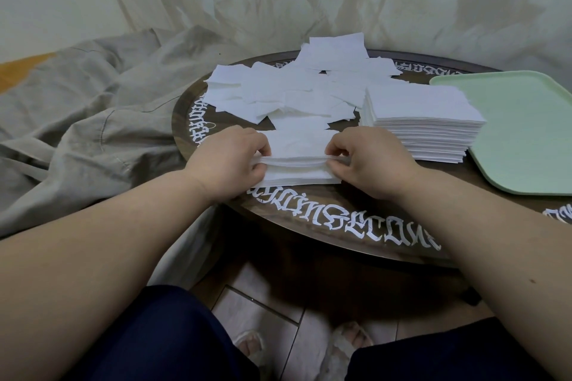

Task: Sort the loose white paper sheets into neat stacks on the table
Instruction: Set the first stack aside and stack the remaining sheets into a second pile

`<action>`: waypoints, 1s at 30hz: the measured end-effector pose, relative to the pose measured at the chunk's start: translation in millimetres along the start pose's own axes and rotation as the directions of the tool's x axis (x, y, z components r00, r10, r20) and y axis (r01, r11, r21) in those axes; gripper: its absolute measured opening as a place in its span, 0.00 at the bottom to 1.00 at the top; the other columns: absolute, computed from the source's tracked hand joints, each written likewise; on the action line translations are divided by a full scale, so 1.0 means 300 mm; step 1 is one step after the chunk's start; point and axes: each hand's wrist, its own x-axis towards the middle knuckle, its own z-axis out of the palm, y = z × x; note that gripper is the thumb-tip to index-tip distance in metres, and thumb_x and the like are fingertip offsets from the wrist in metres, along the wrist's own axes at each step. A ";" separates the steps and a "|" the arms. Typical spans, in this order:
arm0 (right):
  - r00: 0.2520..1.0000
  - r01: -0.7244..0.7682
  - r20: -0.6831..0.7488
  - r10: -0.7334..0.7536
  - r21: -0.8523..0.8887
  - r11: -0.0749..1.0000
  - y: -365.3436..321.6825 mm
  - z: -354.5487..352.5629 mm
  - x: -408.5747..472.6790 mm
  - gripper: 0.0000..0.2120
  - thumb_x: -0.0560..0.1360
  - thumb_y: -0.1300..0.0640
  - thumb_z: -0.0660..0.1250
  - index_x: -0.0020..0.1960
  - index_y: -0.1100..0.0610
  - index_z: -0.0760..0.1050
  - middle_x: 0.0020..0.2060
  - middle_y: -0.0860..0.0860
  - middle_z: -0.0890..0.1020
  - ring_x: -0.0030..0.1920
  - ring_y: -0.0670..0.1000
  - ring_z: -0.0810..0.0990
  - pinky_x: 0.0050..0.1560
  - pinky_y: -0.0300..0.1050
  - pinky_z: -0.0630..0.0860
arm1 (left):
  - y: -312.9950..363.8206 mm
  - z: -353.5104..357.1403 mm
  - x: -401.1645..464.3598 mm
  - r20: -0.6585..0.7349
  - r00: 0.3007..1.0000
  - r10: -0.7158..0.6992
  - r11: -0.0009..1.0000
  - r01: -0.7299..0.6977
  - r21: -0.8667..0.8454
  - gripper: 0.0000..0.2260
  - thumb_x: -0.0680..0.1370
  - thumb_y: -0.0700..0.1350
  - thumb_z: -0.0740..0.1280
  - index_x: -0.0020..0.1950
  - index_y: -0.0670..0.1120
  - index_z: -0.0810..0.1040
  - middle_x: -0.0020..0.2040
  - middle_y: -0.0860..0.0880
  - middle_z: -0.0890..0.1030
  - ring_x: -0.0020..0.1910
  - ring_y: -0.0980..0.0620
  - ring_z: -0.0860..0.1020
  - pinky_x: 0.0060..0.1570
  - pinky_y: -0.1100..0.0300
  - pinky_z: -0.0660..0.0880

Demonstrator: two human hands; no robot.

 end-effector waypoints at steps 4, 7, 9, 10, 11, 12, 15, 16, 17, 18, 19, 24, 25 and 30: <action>0.999 -0.030 0.046 0.029 0.016 0.999 0.016 -0.011 -0.008 0.12 0.75 0.52 0.66 0.56 0.53 0.78 0.50 0.49 0.80 0.51 0.52 0.78 0.49 0.44 0.71 | -0.004 -0.009 -0.006 -0.003 0.998 -0.063 0.998 0.062 -0.023 0.05 0.72 0.43 0.66 0.47 0.49 0.76 0.36 0.57 0.70 0.41 0.51 0.71 0.39 0.58 0.63; 0.998 -0.056 -0.009 0.057 0.102 0.993 0.016 -0.014 -0.013 0.08 0.75 0.56 0.66 0.53 0.55 0.79 0.45 0.49 0.81 0.49 0.52 0.79 0.48 0.44 0.72 | -0.006 -0.005 -0.007 -0.011 0.996 -0.091 0.993 0.090 -0.082 0.05 0.72 0.41 0.66 0.47 0.47 0.75 0.40 0.54 0.75 0.41 0.49 0.74 0.41 0.57 0.67; 0.993 -0.066 -0.084 0.077 0.127 0.990 0.007 -0.017 -0.011 0.07 0.75 0.56 0.66 0.52 0.56 0.79 0.41 0.47 0.78 0.46 0.50 0.77 0.46 0.42 0.69 | -0.008 -0.005 -0.003 -0.065 0.991 -0.113 0.987 0.104 -0.126 0.05 0.71 0.40 0.66 0.46 0.46 0.75 0.45 0.50 0.78 0.43 0.47 0.75 0.44 0.54 0.71; 0.990 -0.057 -0.123 0.073 0.126 0.990 0.002 -0.019 -0.008 0.07 0.75 0.56 0.66 0.51 0.56 0.78 0.41 0.47 0.76 0.44 0.50 0.76 0.45 0.42 0.69 | -0.011 -0.006 0.000 -0.104 0.987 -0.125 0.984 0.110 -0.138 0.06 0.71 0.39 0.66 0.46 0.46 0.74 0.46 0.49 0.78 0.44 0.47 0.75 0.45 0.52 0.72; 0.985 -0.037 -0.162 0.057 0.124 0.992 -0.002 -0.020 -0.006 0.06 0.75 0.56 0.67 0.50 0.57 0.78 0.41 0.48 0.77 0.44 0.50 0.75 0.46 0.44 0.70 | -0.014 -0.010 0.002 -0.141 0.981 -0.131 0.984 0.111 -0.142 0.06 0.70 0.38 0.66 0.45 0.46 0.74 0.46 0.48 0.77 0.43 0.46 0.75 0.44 0.51 0.72; 0.980 -0.009 -0.196 0.034 0.124 0.992 -0.005 -0.020 -0.003 0.05 0.75 0.57 0.67 0.48 0.57 0.78 0.42 0.50 0.78 0.44 0.51 0.76 0.46 0.45 0.71 | -0.019 -0.012 0.002 -0.165 0.978 -0.130 0.984 0.107 -0.142 0.06 0.70 0.37 0.66 0.44 0.46 0.73 0.45 0.48 0.76 0.42 0.47 0.74 0.43 0.50 0.72; 0.983 0.040 -0.182 -0.020 0.109 0.993 -0.007 -0.014 0.001 0.02 0.73 0.58 0.68 0.45 0.56 0.78 0.42 0.49 0.77 0.43 0.51 0.75 0.43 0.44 0.69 | -0.035 -0.020 -0.011 -0.113 0.988 -0.100 0.986 0.084 -0.141 0.09 0.68 0.36 0.67 0.41 0.48 0.71 0.45 0.50 0.73 0.41 0.47 0.73 0.42 0.53 0.71; 0.990 0.044 -0.140 -0.030 0.096 0.994 -0.005 -0.010 -0.001 0.02 0.73 0.58 0.68 0.45 0.56 0.78 0.41 0.48 0.75 0.42 0.50 0.73 0.42 0.43 0.67 | -0.038 -0.019 -0.017 -0.059 0.994 -0.088 0.987 0.079 -0.141 0.09 0.68 0.36 0.68 0.41 0.48 0.70 0.45 0.51 0.72 0.41 0.48 0.72 0.42 0.55 0.69; 0.995 0.049 -0.093 -0.042 0.080 0.996 -0.004 -0.006 -0.004 0.03 0.73 0.57 0.68 0.46 0.56 0.78 0.41 0.47 0.73 0.42 0.49 0.72 0.42 0.42 0.65 | -0.039 -0.019 -0.023 -0.001 0.997 -0.078 0.987 0.077 -0.139 0.09 0.69 0.37 0.69 0.41 0.48 0.70 0.45 0.52 0.71 0.41 0.49 0.71 0.41 0.57 0.67; 0.997 0.057 -0.051 -0.054 0.065 0.996 -0.004 -0.004 -0.007 0.04 0.73 0.56 0.68 0.46 0.55 0.78 0.41 0.46 0.72 0.42 0.48 0.70 0.42 0.42 0.64 | -0.039 -0.018 -0.027 0.049 0.996 -0.073 0.988 0.079 -0.135 0.09 0.69 0.39 0.70 0.41 0.49 0.70 0.45 0.52 0.70 0.41 0.50 0.71 0.41 0.58 0.65; 0.998 0.064 -0.018 -0.063 0.053 0.997 -0.003 -0.003 -0.009 0.04 0.73 0.55 0.68 0.47 0.55 0.77 0.41 0.46 0.72 0.42 0.47 0.70 0.42 0.41 0.63 | -0.037 -0.018 -0.029 0.084 0.994 -0.070 0.988 0.081 -0.130 0.10 0.69 0.41 0.71 0.41 0.49 0.70 0.45 0.52 0.70 0.42 0.51 0.70 0.41 0.59 0.64; 0.994 0.041 0.096 -0.045 0.050 0.998 -0.002 -0.002 -0.014 0.07 0.72 0.51 0.70 0.46 0.52 0.74 0.44 0.46 0.71 0.43 0.48 0.71 0.42 0.41 0.65 | -0.035 -0.032 -0.035 0.146 0.986 -0.079 0.990 0.095 -0.107 0.13 0.67 0.51 0.75 0.41 0.50 0.72 0.46 0.53 0.71 0.42 0.52 0.74 0.46 0.58 0.71; 0.994 0.018 0.107 -0.023 0.049 0.999 -0.001 -0.003 -0.014 0.09 0.71 0.49 0.70 0.45 0.52 0.73 0.45 0.47 0.72 0.43 0.49 0.73 0.43 0.42 0.68 | -0.034 -0.034 -0.037 0.161 0.984 -0.082 0.990 0.099 -0.103 0.14 0.67 0.53 0.75 0.40 0.51 0.72 0.46 0.53 0.71 0.42 0.53 0.75 0.47 0.58 0.71; 0.990 -0.075 0.122 0.077 -0.026 0.997 0.004 -0.012 -0.007 0.17 0.69 0.41 0.70 0.40 0.53 0.69 0.37 0.47 0.75 0.39 0.51 0.73 0.38 0.45 0.65 | -0.032 -0.035 -0.033 0.198 0.969 -0.150 0.986 0.161 -0.039 0.17 0.66 0.57 0.75 0.42 0.49 0.72 0.44 0.52 0.73 0.43 0.51 0.74 0.44 0.57 0.69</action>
